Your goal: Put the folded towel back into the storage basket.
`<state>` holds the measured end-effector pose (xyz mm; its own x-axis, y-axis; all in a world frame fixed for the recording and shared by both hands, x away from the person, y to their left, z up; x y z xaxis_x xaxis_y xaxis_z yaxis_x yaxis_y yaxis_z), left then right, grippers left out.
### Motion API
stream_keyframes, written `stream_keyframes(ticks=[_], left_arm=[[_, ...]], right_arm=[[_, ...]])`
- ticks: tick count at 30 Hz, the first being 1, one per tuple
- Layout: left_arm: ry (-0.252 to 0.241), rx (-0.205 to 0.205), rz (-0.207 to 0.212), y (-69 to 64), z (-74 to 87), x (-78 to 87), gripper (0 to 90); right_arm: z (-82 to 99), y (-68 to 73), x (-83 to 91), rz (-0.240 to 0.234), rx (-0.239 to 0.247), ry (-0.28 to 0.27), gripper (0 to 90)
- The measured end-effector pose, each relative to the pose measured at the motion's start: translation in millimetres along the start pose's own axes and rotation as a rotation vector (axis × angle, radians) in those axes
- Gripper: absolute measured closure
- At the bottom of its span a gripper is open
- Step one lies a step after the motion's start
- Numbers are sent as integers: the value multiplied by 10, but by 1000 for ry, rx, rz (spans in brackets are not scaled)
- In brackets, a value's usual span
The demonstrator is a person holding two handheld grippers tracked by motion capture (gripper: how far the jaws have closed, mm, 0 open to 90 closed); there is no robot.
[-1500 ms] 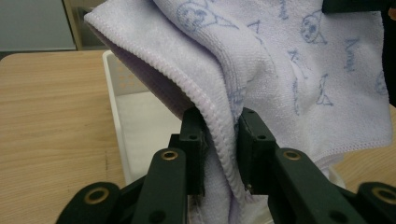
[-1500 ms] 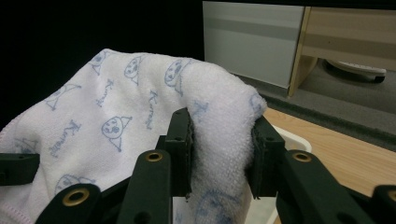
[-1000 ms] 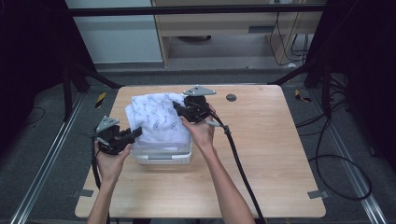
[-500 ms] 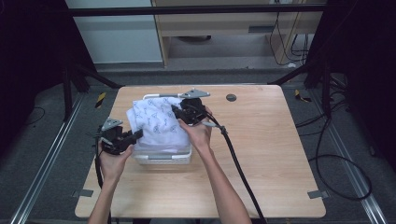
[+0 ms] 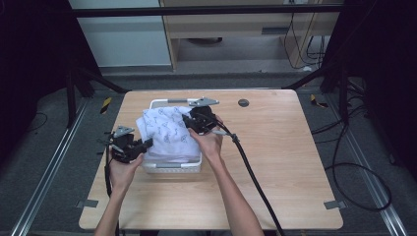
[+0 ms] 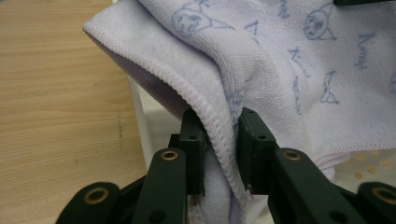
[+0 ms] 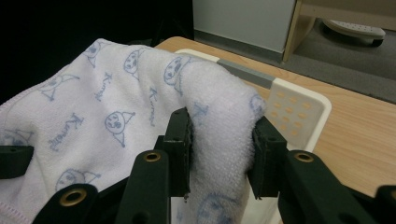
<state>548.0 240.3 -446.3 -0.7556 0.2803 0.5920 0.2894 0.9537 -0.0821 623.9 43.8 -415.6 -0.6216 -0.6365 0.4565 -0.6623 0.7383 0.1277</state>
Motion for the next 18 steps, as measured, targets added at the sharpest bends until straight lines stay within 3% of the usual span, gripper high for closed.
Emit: stream_keyframes(ticks=[18], left_arm=[[66, -24, -29, -15, 90, -164, 724]], right_arm=[[164, -67, -158, 38, 23, 72, 630]])
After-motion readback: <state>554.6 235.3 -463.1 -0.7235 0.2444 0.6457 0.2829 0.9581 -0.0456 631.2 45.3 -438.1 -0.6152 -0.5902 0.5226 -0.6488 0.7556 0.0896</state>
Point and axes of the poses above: each handheld gripper's, and its own axes: x roughly backward along the jaws, z roughly out of its underside, y roughly to its left, the point moved 6 cm from there along -x, roughly forward along the jaws, and after that the axes turned 6 degrees about -z, right-handed, at the moved point
